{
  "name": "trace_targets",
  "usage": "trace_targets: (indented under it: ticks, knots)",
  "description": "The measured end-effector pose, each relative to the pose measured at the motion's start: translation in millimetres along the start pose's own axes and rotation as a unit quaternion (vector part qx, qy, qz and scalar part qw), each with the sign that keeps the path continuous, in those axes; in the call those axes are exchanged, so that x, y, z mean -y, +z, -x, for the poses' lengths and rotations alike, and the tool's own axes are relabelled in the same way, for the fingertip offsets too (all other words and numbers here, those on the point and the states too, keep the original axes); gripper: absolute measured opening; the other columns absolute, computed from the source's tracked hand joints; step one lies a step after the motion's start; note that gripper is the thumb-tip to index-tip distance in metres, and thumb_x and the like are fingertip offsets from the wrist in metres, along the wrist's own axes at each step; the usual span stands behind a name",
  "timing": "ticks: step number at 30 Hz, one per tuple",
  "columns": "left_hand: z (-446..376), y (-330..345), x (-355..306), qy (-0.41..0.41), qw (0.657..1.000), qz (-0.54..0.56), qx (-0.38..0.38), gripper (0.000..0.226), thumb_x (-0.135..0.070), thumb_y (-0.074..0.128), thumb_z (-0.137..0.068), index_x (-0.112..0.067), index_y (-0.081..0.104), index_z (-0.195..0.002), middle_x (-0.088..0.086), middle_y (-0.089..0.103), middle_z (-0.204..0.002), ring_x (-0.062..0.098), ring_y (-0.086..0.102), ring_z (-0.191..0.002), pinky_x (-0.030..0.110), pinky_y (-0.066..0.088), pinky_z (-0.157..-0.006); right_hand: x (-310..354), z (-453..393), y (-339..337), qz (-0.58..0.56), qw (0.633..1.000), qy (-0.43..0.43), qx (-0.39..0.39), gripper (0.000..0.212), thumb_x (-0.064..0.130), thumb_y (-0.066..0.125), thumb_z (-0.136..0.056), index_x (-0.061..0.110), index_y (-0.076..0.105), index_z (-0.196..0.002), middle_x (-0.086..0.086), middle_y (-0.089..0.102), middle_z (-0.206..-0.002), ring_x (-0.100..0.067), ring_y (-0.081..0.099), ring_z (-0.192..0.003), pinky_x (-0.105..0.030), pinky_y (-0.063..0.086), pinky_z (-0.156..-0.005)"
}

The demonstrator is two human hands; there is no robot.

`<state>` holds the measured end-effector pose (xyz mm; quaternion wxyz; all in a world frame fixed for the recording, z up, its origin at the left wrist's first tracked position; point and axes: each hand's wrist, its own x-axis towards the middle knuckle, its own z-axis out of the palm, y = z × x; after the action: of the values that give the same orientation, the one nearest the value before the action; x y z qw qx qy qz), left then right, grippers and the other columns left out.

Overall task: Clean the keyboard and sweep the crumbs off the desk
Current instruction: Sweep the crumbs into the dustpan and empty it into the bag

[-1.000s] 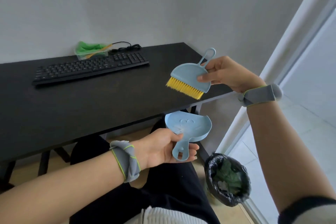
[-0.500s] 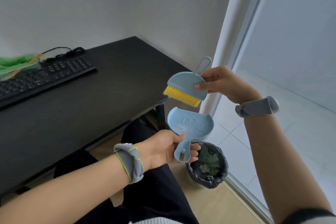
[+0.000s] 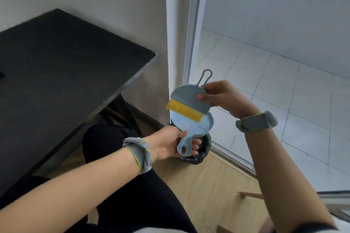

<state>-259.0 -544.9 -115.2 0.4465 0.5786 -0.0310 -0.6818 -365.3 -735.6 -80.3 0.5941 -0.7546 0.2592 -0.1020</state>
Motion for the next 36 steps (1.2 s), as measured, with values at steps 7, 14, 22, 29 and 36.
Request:
trace_targets:
  ticks: [7, 14, 22, 29, 36]
  knots:
    - [-37, 0, 6, -0.032, 0.999, 0.010, 0.010, 0.026, -0.012, 0.037, -0.106, -0.003, 0.053, -0.125, 0.019, 0.073, -0.098, 0.027, 0.069, -0.083, 0.047, 0.056, -0.089, -58, 6, -7, 0.037, 0.997, 0.065, -0.025, 0.015, 0.017, 0.073, -0.090, 0.002, 0.071, -0.091, -0.008, 0.064, -0.075, -0.020, 0.061, -0.073, -0.043, 0.056, -0.078]
    - [-55, -7, 19, -0.047, 0.999, 0.021, -0.005, 0.027, -0.009, 0.042, -0.105, 0.008, 0.056, -0.119, 0.022, 0.071, -0.095, 0.028, 0.066, -0.077, 0.046, 0.062, -0.070, -104, -4, 15, 0.088, 0.987, 0.128, 0.034, 0.028, 0.031, 0.075, -0.081, 0.006, 0.071, -0.092, -0.021, 0.064, -0.081, -0.026, 0.061, -0.075, -0.049, 0.054, -0.074]
    - [-63, -21, 31, -0.075, 0.996, 0.042, -0.027, 0.025, -0.013, 0.046, -0.104, 0.009, 0.055, -0.111, 0.023, 0.066, -0.092, 0.026, 0.063, -0.074, 0.048, 0.061, -0.069, -137, -28, 33, 0.145, 0.978, 0.147, -0.001, 0.014, 0.018, 0.076, -0.082, 0.015, 0.069, -0.094, -0.012, 0.070, -0.085, -0.024, 0.063, -0.079, -0.054, 0.055, -0.086]
    - [-66, -32, 27, -0.082, 0.995, 0.053, -0.035, 0.026, -0.012, 0.045, -0.105, 0.009, 0.051, -0.118, 0.024, 0.063, -0.098, 0.026, 0.063, -0.077, 0.052, 0.059, -0.074, -131, -33, 30, -0.026, 0.974, 0.216, 0.064, 0.014, 0.007, 0.077, -0.085, 0.010, 0.070, -0.097, -0.009, 0.073, -0.094, -0.027, 0.072, -0.091, -0.040, 0.061, -0.081]
    - [-64, -33, 34, -0.106, 0.992, 0.068, -0.021, 0.030, -0.014, 0.046, -0.105, 0.010, 0.048, -0.122, 0.020, 0.061, -0.094, 0.022, 0.063, -0.072, 0.054, 0.057, -0.083, -151, -42, 37, 0.081, 0.979, 0.181, -0.057, 0.012, 0.007, 0.074, -0.085, 0.013, 0.066, -0.092, -0.010, 0.069, -0.090, -0.029, 0.066, -0.087, -0.041, 0.056, -0.082]
